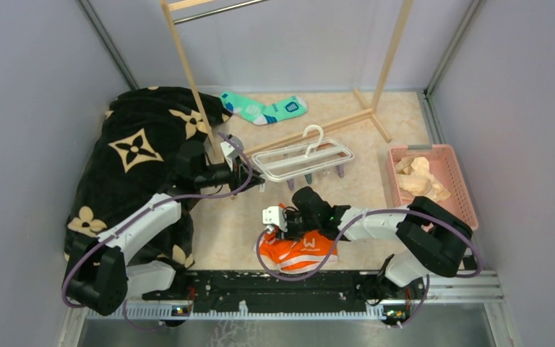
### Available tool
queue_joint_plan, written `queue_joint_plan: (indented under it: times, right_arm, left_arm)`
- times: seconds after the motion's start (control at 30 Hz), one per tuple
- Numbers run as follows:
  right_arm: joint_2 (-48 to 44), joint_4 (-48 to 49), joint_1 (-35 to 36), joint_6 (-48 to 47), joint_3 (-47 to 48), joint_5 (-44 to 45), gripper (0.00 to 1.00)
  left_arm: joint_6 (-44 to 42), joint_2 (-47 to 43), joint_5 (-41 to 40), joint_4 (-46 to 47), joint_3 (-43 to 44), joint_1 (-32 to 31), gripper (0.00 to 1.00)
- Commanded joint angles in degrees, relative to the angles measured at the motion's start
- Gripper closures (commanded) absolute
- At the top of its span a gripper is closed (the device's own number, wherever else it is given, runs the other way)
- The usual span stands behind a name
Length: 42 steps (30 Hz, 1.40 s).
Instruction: Clip the underwear to the hanger
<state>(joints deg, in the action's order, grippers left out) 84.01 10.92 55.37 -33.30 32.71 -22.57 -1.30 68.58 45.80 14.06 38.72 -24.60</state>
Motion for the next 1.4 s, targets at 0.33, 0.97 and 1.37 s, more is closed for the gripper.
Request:
queue_joint_plan:
  times: [0.33, 0.97, 1.37]
  right_arm:
    - [-2.6, -2.6, 5.7, -6.2, 4.8, -1.8, 0.31]
    - [2.1, -5.2, 7.8, -9.6, 8.4, -1.4, 0.47]
    - [1.5, -2.3, 7.9, -7.7, 8.2, -1.9, 0.95]
  left_arm:
    - [-0.8, -0.4, 1.2, 1.5, 0.1, 1.0, 1.00]
    - [-0.1, 0.2, 3.5, 1.6, 0.3, 1.4, 1.00]
    - [0.2, 1.2, 4.4, 1.5, 0.7, 1.6, 1.00]
